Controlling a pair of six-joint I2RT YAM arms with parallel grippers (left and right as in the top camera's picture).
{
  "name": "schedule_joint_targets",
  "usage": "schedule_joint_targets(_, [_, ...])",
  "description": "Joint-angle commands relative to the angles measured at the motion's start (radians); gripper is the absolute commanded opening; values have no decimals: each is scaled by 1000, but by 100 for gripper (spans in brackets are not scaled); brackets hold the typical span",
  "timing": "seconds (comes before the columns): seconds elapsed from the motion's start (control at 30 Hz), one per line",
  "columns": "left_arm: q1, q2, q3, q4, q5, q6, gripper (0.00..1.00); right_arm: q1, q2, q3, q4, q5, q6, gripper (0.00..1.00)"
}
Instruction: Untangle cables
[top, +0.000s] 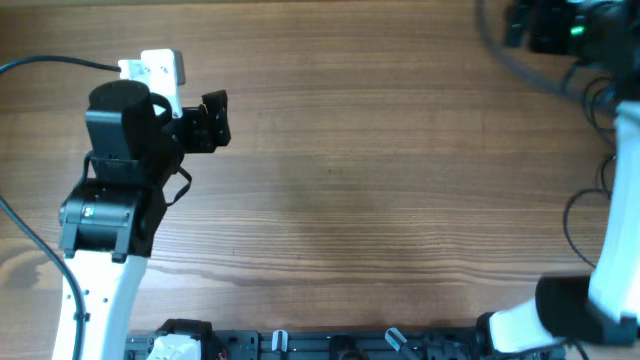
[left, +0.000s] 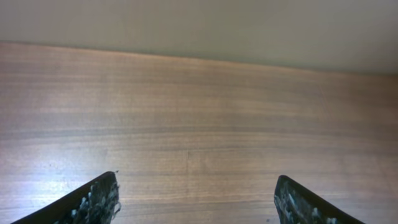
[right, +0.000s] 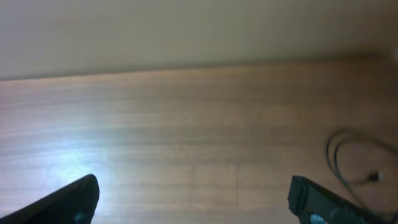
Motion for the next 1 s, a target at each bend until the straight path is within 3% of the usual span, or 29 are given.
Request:
schedule_joint_targets(0.0, [-24,-21,-114,71,-28,2,82,172,-180,-232,125,281,128,100])
schedule_joint_targets(0.13, [-25,-69,-188,113,-26,-4,84,276,-531,-876,521,333,160,100])
schedule_joint_targets(0.27, [-42,-69,-200,119,-28,4,82,276,-686,-1174,660,277,180,100])
schedule_joint_targets(0.37, [-121,-52,-292,166,-83,-8,84,276,-667,-1342,709,245,227,100])
schedule_joint_targets(0.67, [-177,174,-380,260,-122,-19,95,276,-319,-1397,865,153,277,100])
schedule_joint_targets(0.9, [-176,260,-380,278,-126,4,95,276,-314,-1397,866,158,271,100])
schedule_joint_targets(0.97, [-176,259,-380,278,-126,3,100,276,-314,-1397,866,158,271,100])
